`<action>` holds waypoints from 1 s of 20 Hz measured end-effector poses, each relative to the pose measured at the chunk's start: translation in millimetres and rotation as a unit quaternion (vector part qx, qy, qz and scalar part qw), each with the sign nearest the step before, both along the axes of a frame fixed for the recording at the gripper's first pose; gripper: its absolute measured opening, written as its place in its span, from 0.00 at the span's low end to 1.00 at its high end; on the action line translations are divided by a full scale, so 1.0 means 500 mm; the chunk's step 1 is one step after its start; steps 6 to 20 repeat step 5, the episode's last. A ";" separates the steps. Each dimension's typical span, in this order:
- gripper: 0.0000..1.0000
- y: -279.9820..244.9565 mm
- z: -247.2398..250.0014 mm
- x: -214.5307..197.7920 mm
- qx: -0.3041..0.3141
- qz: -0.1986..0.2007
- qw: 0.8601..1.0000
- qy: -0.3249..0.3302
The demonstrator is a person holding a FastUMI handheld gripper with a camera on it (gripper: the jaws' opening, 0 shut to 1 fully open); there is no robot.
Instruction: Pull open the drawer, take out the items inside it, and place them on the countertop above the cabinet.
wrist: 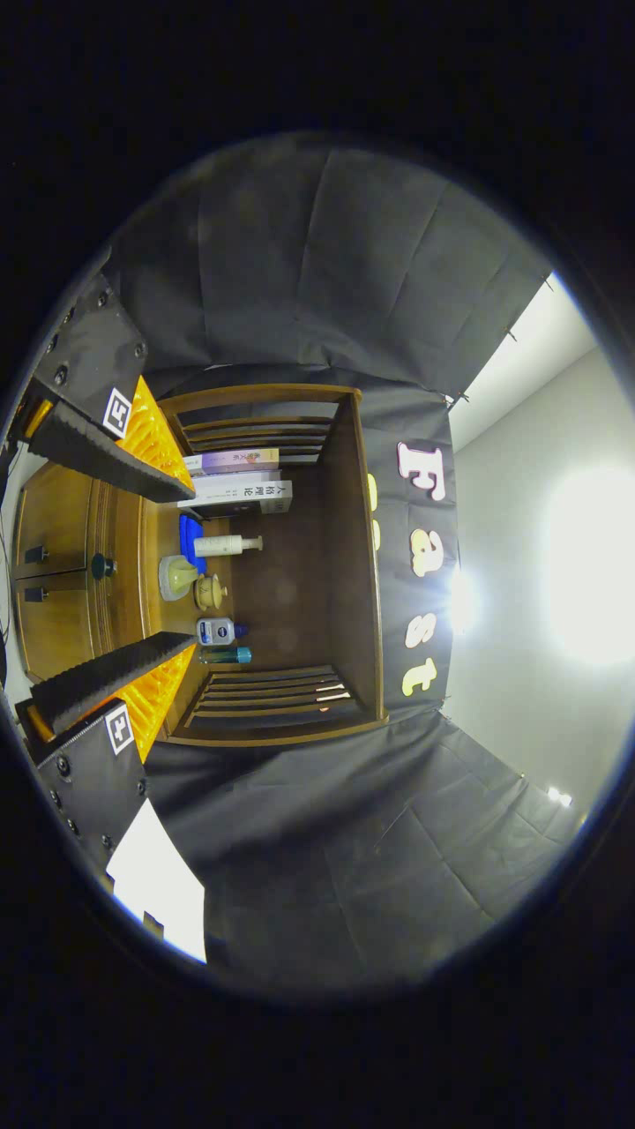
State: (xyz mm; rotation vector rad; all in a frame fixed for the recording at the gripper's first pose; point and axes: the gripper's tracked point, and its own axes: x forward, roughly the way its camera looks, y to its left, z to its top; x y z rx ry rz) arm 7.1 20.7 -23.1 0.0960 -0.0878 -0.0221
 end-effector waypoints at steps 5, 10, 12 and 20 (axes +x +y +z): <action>0.94 -0.025 -0.005 0.000 0.007 -0.001 1.000 0.004; 0.94 -0.025 -0.005 0.000 0.007 -0.001 1.000 0.004; 0.94 -0.025 -0.005 0.000 0.007 -0.001 1.000 0.004; 0.94 -0.025 -0.005 0.000 0.007 -0.001 1.000 0.004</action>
